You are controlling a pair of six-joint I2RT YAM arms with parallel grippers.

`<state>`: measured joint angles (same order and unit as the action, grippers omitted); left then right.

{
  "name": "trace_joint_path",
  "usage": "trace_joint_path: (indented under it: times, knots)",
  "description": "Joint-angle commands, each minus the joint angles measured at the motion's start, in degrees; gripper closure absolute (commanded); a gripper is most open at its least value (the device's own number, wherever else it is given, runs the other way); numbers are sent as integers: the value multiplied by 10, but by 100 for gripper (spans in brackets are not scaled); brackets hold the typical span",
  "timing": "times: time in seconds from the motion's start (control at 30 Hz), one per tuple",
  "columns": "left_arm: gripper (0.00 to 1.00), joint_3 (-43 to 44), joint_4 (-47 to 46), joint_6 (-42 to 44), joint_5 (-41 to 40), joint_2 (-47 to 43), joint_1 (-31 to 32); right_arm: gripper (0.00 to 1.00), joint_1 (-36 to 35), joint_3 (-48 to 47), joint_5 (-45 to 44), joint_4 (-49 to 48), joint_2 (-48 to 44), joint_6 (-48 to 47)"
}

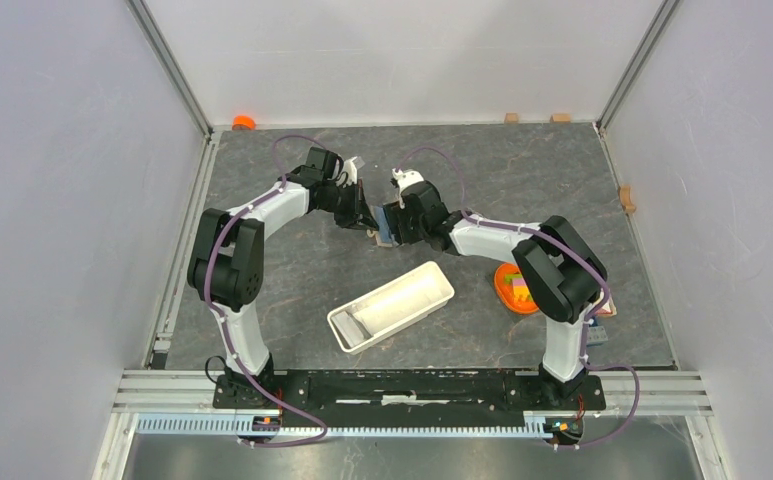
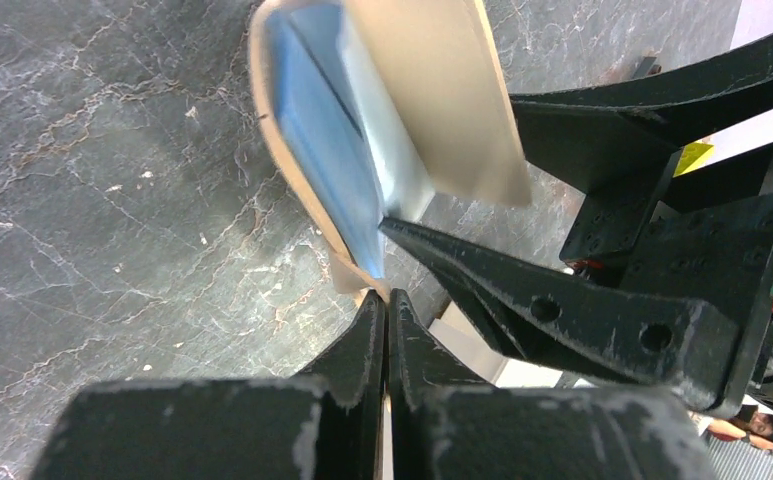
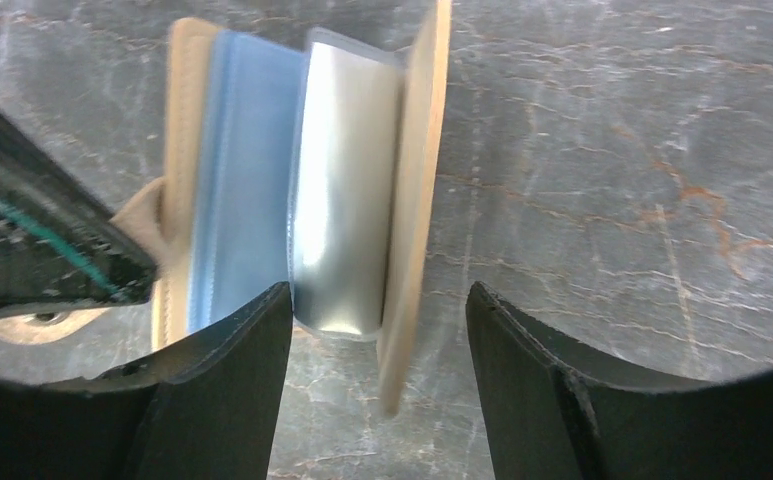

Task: Put the credit cards into the card holder
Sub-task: Open the card holder at the center of the board.

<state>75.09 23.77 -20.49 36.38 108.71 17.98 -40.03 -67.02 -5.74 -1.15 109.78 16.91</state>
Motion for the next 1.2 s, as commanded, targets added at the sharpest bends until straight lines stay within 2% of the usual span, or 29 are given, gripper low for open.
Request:
trace_joint_path:
  times: [0.0, 0.23, 0.6, 0.9, 1.17]
  knots:
    - [98, 9, -16, 9, 17, -23, 0, 33, -1, -21, -92, 9, 1, 10]
    - [98, 28, 42, 36, -69, -12, -2, 46, 12, -11, -121, 32, 4, 17]
    - [98, 41, 75, 54, -133, 13, -9, 45, 71, 67, -72, -2, -28, 40]
    - [98, 34, 51, 60, -84, 2, -9, 35, 99, 117, 31, -44, -118, 1]
    - [98, 29, 38, 63, -65, -17, -9, 47, 73, 151, 153, -124, -192, -12]
